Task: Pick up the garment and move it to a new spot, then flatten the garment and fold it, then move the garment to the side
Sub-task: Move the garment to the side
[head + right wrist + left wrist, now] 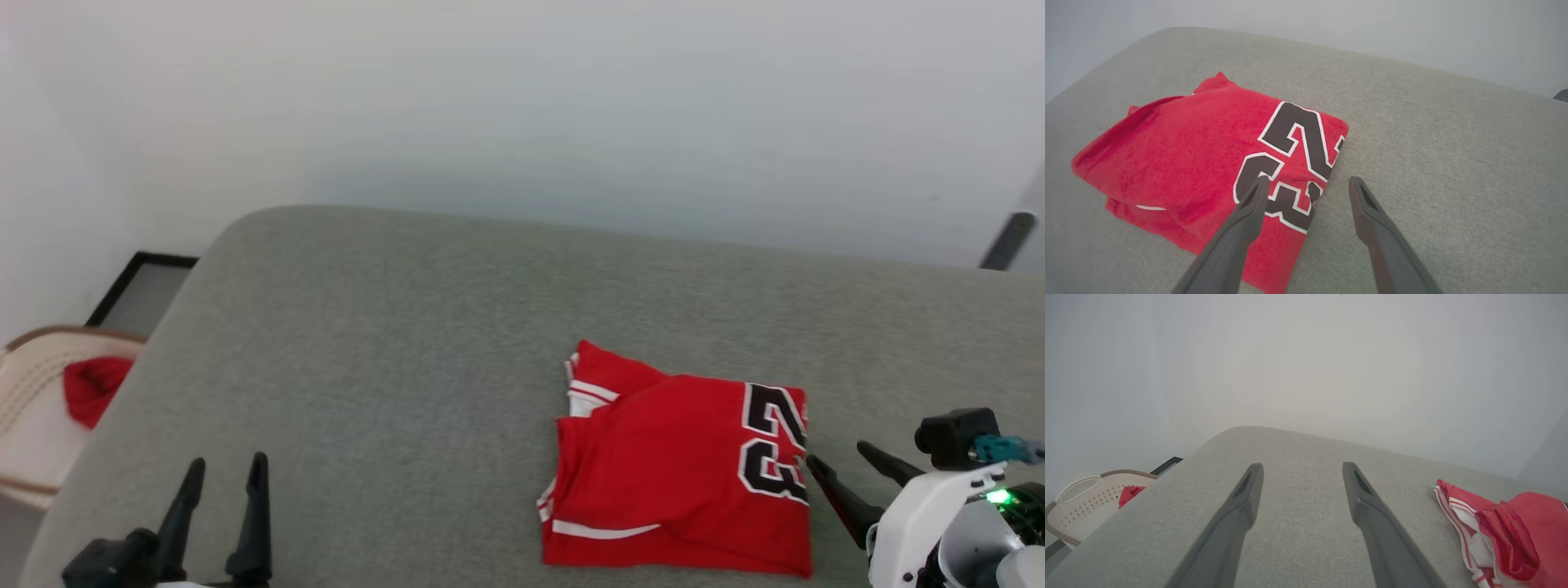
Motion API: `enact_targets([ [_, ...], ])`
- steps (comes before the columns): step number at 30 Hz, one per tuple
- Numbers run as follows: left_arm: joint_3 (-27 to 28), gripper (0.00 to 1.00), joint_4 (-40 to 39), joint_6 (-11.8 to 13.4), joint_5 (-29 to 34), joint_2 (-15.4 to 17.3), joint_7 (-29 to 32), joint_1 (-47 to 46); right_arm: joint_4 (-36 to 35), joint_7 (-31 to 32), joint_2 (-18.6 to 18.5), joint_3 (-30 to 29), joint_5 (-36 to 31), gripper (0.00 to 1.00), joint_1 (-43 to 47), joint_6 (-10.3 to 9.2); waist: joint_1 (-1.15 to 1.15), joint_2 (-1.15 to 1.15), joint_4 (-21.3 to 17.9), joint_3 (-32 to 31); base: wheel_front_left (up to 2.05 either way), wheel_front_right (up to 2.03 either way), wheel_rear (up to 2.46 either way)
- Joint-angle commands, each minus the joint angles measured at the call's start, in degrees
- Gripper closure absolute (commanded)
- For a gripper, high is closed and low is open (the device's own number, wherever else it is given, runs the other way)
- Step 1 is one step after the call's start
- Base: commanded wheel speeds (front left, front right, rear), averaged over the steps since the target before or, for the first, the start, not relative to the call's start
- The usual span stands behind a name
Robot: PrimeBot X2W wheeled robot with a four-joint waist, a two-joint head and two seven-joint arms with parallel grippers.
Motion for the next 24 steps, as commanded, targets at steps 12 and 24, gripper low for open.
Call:
enact_targets([
  [12, -2.5, 0.00, 1.8, -0.3, -0.2, -1.9, -0.3, -3.5, 3.7, 13.2, -0.3, 0.1, 0.7, 0.00, -4.3, -0.07, 0.00, 0.00, 5.4, 5.0, 0.00, 0.00, 0.00],
  [24, -2.1, 0.00, 2.6, -0.5, -0.3, -2.9, -0.4, -5.0, 7.4, 21.6, 1.8, -1.1, 0.0, 0.00, -6.3, -0.07, 0.00, 0.00, 6.7, 7.5, 0.00, 0.00, 0.00],
])
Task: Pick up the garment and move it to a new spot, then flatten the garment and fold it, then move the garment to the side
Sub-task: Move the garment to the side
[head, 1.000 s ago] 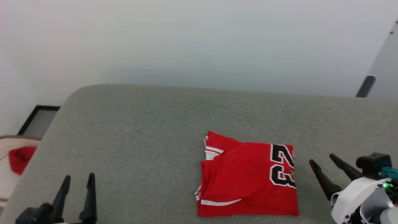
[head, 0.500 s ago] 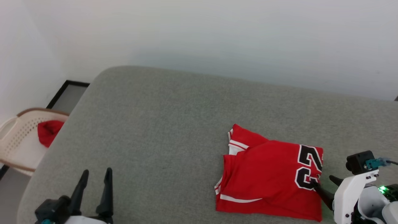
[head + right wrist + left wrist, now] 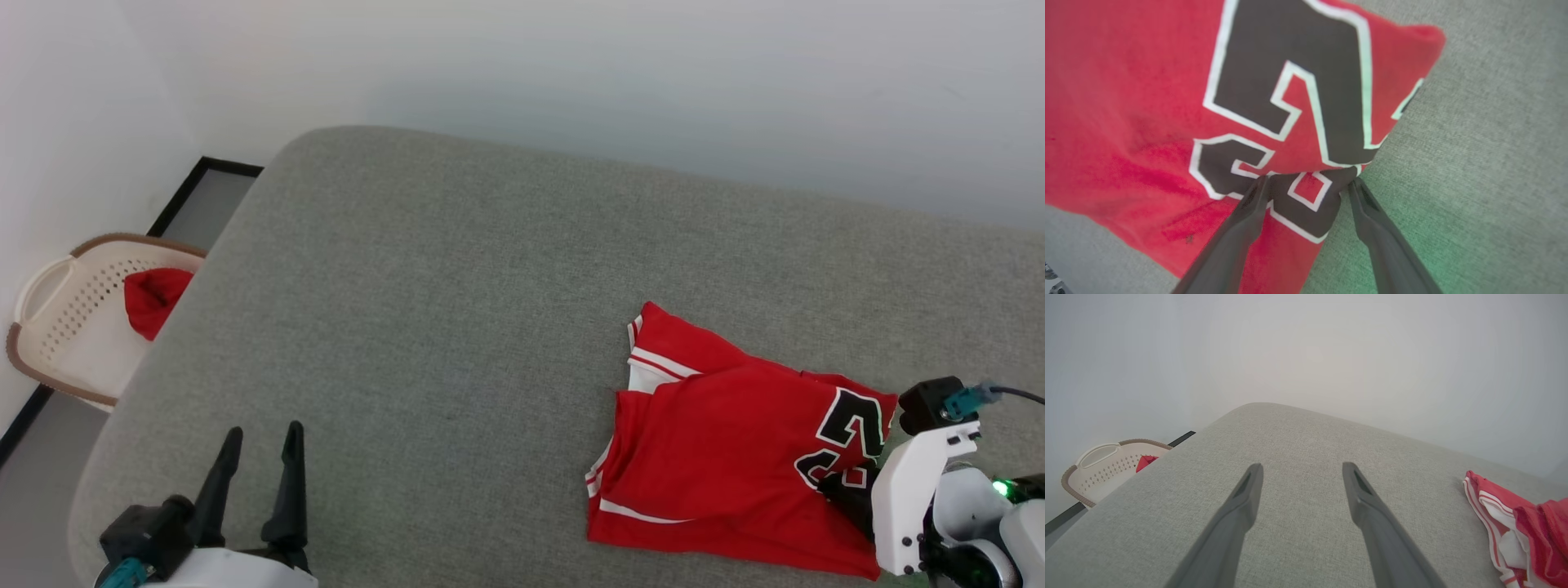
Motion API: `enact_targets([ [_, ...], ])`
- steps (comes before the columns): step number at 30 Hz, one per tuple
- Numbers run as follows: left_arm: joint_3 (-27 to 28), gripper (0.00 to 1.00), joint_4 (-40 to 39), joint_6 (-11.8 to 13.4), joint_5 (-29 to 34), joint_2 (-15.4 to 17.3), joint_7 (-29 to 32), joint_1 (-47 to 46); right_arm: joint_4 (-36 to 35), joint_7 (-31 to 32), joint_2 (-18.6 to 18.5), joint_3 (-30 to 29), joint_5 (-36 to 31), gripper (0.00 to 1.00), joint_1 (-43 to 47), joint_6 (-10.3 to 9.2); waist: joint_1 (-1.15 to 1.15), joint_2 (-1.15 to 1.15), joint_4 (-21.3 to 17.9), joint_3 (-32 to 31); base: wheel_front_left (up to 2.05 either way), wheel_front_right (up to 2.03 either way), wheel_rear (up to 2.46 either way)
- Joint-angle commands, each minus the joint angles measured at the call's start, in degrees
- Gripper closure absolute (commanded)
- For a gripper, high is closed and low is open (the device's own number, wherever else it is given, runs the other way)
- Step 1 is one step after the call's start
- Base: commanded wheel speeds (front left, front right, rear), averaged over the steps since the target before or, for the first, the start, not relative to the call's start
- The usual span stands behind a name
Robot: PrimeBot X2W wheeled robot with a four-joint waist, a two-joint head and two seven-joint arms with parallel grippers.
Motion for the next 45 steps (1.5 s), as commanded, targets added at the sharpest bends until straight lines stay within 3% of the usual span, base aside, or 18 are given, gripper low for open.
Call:
enact_targets([
  [1, 0.2, 0.00, -0.1, -0.2, -0.1, -0.1, -0.2, -0.2, 0.6, 0.9, 0.4, 0.2, -0.2, 0.00, 0.0, -0.07, 0.00, 0.00, 0.1, 0.3, 0.00, 0.00, 0.00],
  [2, 0.4, 0.00, -0.2, -0.2, -0.1, -0.3, -0.2, -0.2, 0.7, 1.9, 0.5, 0.7, -0.4, 0.00, -0.3, -0.07, 0.00, 0.00, 0.1, 0.6, 0.00, 0.00, 0.00],
  [4, 0.4, 0.00, -0.2, -0.3, 0.1, -0.6, -0.2, -0.3, 0.5, 3.0, 0.6, 1.3, 0.2, 0.98, -0.6, -0.06, 0.00, 0.00, 0.2, 0.8, 0.00, 0.00, 0.00],
  [19, 1.1, 0.00, -0.5, -0.4, 1.3, -1.8, -0.2, -1.1, -4.9, 5.3, -3.4, 3.4, 2.9, 1.00, -6.5, -0.07, 0.00, 0.00, -1.4, 1.2, 0.00, 0.00, 0.00],
  [29, 0.0, 0.00, -1.5, -0.4, 2.2, -1.5, -0.2, -2.2, -9.9, 6.9, -8.6, 6.4, 2.3, 1.00, -10.6, -0.07, 0.00, 0.00, -3.2, 0.8, 0.00, 0.00, 0.00],
  [45, -2.6, 0.00, -3.4, -0.5, 3.1, -0.3, -0.1, -7.9, -14.7, 4.5, -19.1, 7.7, 2.7, 1.00, -18.8, -0.07, 0.00, 0.00, -12.2, 6.4, 0.00, 0.00, 0.00],
])
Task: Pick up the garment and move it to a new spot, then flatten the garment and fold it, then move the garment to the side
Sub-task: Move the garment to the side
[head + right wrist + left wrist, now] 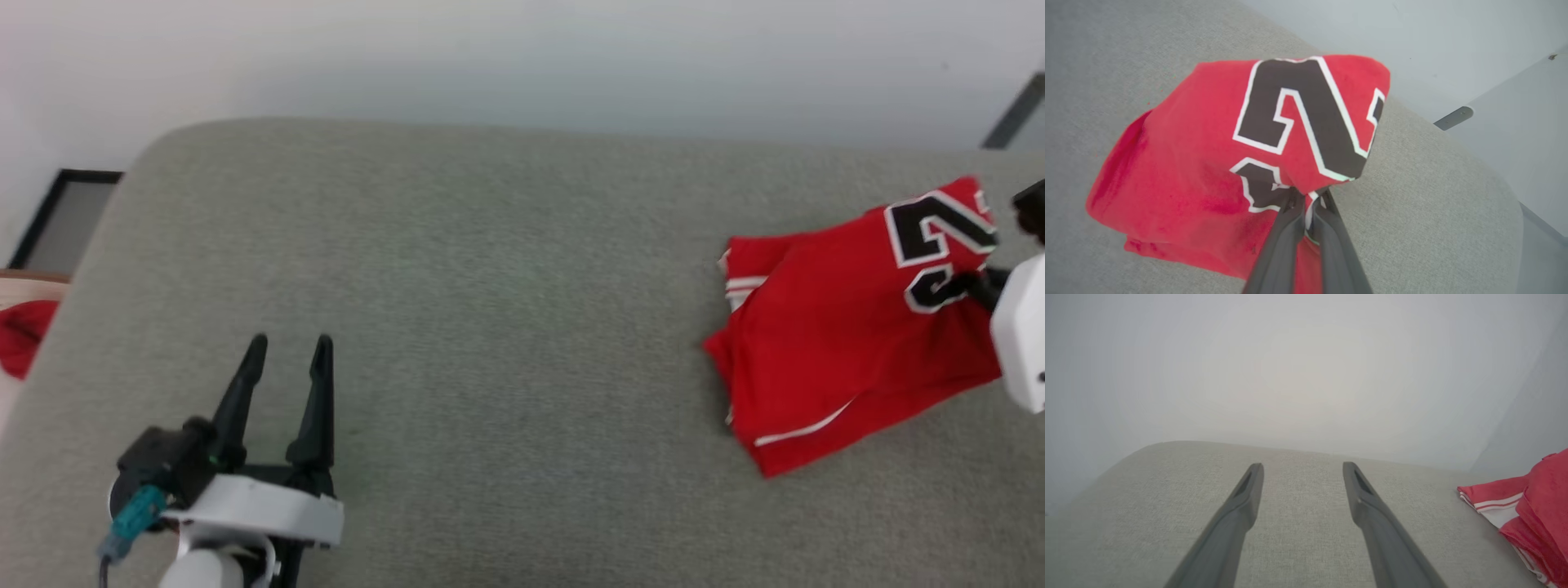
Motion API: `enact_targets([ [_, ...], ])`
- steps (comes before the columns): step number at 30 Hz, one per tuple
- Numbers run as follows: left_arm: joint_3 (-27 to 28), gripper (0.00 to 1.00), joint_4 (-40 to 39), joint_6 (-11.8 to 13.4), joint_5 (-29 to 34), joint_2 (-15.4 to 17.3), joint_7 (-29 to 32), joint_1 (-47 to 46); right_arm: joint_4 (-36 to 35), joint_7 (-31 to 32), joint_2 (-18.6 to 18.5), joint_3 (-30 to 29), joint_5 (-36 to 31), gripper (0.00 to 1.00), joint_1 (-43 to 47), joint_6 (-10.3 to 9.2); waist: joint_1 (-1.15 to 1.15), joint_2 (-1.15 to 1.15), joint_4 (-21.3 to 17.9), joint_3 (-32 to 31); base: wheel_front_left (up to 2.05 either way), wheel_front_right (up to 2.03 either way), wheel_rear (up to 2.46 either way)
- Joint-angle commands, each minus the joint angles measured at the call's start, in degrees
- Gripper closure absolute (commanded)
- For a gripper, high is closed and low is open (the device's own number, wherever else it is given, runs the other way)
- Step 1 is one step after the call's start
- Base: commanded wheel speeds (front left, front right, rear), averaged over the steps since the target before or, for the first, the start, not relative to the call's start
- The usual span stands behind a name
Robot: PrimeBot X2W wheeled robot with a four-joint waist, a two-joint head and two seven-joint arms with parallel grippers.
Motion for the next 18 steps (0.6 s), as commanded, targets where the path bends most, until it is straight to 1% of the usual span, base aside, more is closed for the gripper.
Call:
enact_targets([
  [1, -0.3, 0.00, -0.3, -0.2, 0.4, 0.3, 0.0, -1.1, -0.2, -1.0, -1.1, 0.2, -0.1, 1.00, -1.4, -0.07, 0.00, 0.00, -3.0, 3.0, 0.00, 0.00, 0.00],
  [10, -1.4, 0.00, -0.8, -0.2, 0.7, 1.7, 0.0, -6.1, 3.1, -8.4, -8.0, 3.5, 0.8, 1.00, -8.0, -0.07, 0.00, 0.00, -7.7, 8.7, 0.00, 0.00, 0.00],
  [15, -2.0, 0.00, -1.1, -0.2, 1.0, 2.6, 0.0, -8.2, 6.3, -12.6, -10.7, 6.1, 0.6, 1.00, -11.9, -0.07, 0.00, 0.00, -9.8, 11.6, 0.00, 0.00, 0.00],
  [18, -2.3, 0.00, -1.2, -0.2, 1.0, 3.2, 0.0, -9.2, 8.4, -15.0, -11.5, 7.8, 0.4, 1.00, -14.3, -0.07, 0.00, 0.00, -11.0, 13.2, 0.00, 0.00, 0.00],
])
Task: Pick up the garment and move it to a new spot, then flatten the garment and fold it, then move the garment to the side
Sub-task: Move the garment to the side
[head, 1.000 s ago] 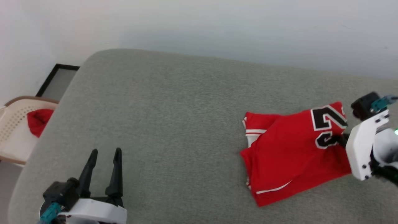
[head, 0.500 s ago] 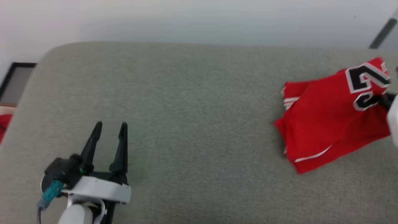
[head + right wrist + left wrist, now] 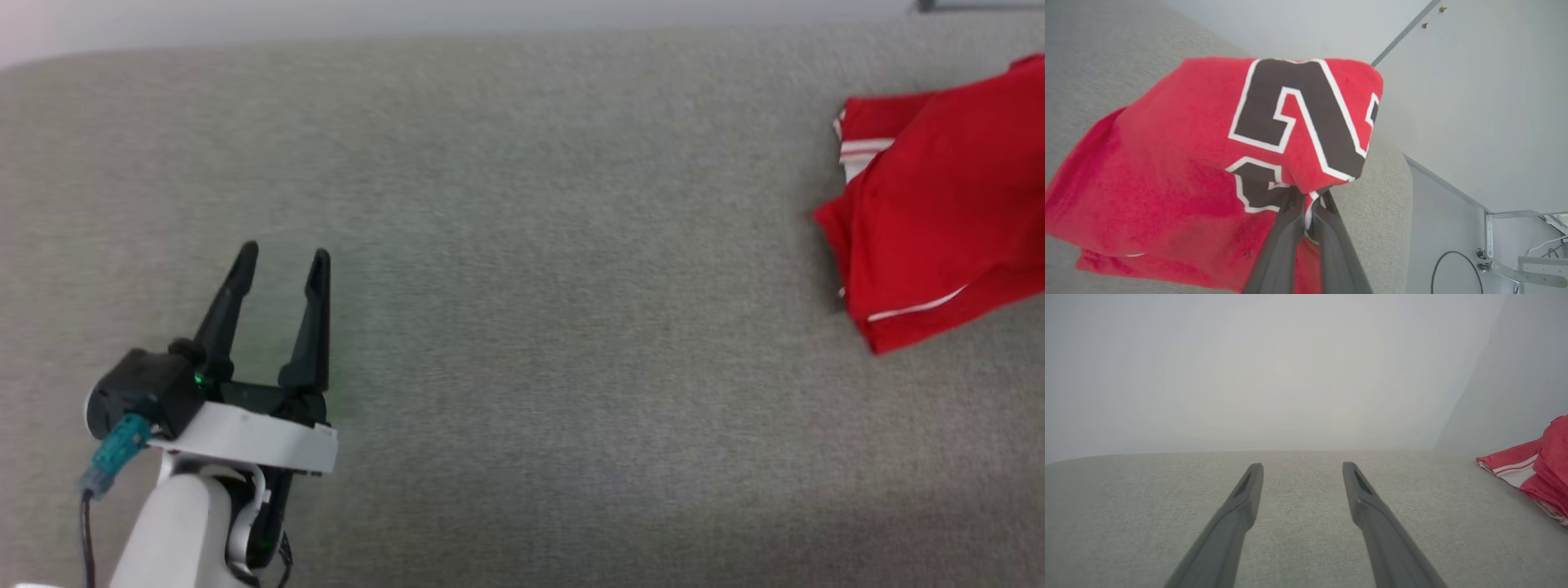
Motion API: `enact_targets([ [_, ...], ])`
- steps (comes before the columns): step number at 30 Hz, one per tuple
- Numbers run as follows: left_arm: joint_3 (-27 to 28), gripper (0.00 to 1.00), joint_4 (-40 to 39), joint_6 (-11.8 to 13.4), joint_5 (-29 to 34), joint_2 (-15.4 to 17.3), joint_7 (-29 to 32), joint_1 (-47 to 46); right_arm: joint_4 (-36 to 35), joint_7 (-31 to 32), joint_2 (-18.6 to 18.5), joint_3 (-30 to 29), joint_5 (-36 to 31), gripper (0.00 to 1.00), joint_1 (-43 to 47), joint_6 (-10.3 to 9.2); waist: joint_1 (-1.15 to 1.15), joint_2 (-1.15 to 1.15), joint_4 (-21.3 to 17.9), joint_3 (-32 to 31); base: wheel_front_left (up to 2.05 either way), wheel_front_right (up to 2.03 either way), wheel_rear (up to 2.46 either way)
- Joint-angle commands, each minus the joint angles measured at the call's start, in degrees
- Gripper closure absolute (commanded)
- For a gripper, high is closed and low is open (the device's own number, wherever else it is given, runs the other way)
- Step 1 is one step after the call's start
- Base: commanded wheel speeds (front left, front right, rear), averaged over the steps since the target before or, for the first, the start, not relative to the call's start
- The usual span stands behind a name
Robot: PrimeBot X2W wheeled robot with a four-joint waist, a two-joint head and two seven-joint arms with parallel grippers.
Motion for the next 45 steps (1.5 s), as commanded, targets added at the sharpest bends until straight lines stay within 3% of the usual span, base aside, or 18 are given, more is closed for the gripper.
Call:
enact_targets([
  [1, -0.2, 0.00, 0.0, -0.2, 0.2, 0.3, 0.0, -1.0, 1.0, -1.5, -0.4, 0.8, -0.3, 1.00, -1.6, -0.07, 0.00, 0.00, -3.0, 3.2, 0.00, 0.00, 0.00],
  [12, -1.5, 0.00, -0.3, -0.2, 0.6, 1.8, 0.0, -3.9, 9.7, -8.0, -3.0, 5.7, -2.9, 1.00, -8.5, -0.08, 0.00, 0.00, -5.6, 7.4, 0.00, 0.00, 0.00],
  [19, -2.0, 0.00, -0.3, -0.2, 0.3, 2.8, 0.0, -5.2, 15.8, -11.7, -4.1, 8.4, -7.9, 1.00, -13.0, -0.08, 0.00, 0.00, -6.8, 9.9, 0.00, 0.00, 0.00],
  [40, -4.4, 0.00, 0.7, -0.2, -0.4, 4.2, 0.0, -7.5, 33.0, -17.3, 2.5, 10.0, -11.3, 1.00, -17.2, -0.08, 0.00, 0.00, -6.7, 12.2, 0.00, 0.00, 0.00],
  [42, -4.3, 0.00, 0.7, -0.2, -0.4, 4.4, 0.0, -7.4, 34.1, -17.8, 3.1, 9.8, -11.6, 0.82, -17.5, -0.08, 0.00, 0.00, -6.7, 12.0, 0.00, 0.00, 0.00],
  [43, -4.3, 0.00, 0.8, -0.2, -0.4, 4.5, 0.0, -7.4, 34.8, -18.1, 3.3, 9.6, -11.8, 0.79, -17.6, -0.08, 0.00, 0.00, -6.7, 11.8, 0.00, 0.00, 0.00],
  [44, -4.2, 0.00, 0.8, -0.1, -0.5, 4.5, 0.0, -7.3, 35.2, -18.4, 3.5, 9.5, -11.9, 0.61, -17.6, -0.08, 0.00, 0.00, -6.6, 11.7, 0.00, 0.00, 0.00],
  [45, -4.2, 0.00, 0.8, -0.1, -0.5, 4.5, 0.0, -7.2, 35.7, -18.6, 3.8, 9.4, -12.1, 0.54, -17.5, -0.08, 0.00, 0.00, -6.6, 11.5, 0.00, 0.00, 0.00],
])
